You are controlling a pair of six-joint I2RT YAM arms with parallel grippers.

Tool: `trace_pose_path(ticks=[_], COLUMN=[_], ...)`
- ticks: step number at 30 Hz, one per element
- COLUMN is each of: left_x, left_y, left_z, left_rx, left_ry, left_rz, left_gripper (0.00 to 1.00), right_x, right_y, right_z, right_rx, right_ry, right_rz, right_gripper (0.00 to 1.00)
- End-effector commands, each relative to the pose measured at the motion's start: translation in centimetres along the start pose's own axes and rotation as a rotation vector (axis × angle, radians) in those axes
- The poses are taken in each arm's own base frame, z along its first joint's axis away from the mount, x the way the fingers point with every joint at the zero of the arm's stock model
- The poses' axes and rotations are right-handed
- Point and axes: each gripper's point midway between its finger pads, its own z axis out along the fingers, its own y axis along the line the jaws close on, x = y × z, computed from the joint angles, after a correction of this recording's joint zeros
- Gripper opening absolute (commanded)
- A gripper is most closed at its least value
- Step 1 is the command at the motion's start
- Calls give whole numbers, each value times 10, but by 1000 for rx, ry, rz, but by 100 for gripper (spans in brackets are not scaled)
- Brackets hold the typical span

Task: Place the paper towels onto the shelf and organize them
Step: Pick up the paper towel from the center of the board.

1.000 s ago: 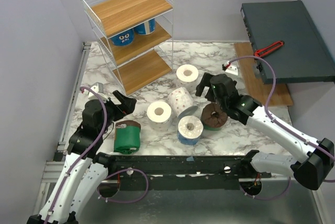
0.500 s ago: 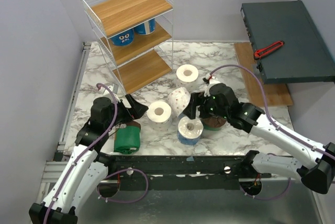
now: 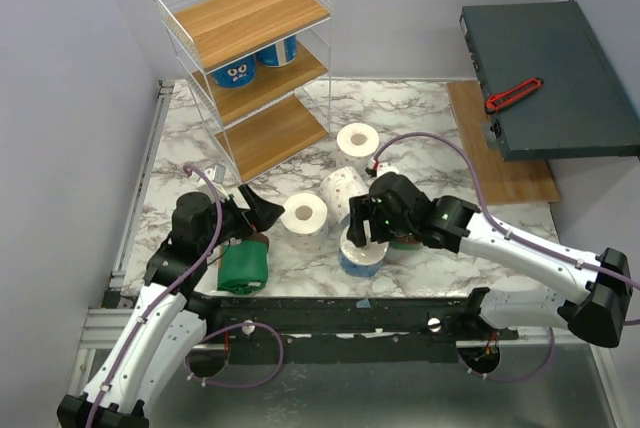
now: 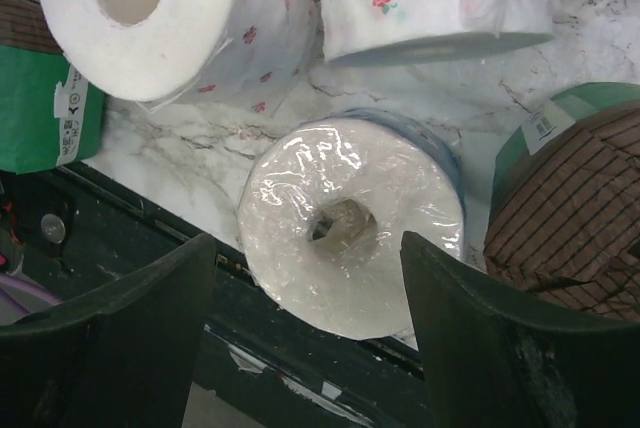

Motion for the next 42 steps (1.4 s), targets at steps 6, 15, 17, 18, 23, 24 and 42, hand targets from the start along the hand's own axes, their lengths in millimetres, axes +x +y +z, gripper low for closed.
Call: trace_pose_path(ticks=[6, 15, 17, 18, 23, 24, 42], left_x=[7, 12, 12, 12, 14, 14, 22], left_y=[2, 9, 10, 10, 11, 12, 19], left_z=[3, 2, 3, 3, 5, 6, 9], left_rx=[4, -13, -15, -16, -20, -21, -36], left_ry=[17, 19, 21, 23, 32, 33, 54], left_rz=[-30, -28, -28, -28, -31, -33, -53], left_gripper=[95, 94, 94, 94, 95, 94, 93], right_x=[5, 29, 31, 30, 30, 32, 52], right_y=[25, 17, 18, 17, 19, 18, 4], right_z=[-5, 17, 19, 20, 25, 26, 46], right_rx=[36, 120, 120, 123, 119, 122, 255], right_ry=[3, 91, 93, 90, 85, 88, 143], right_rz=[-127, -175, -180, -179, -183, -185, -257], right_gripper=[74, 71, 70, 70, 71, 71, 63])
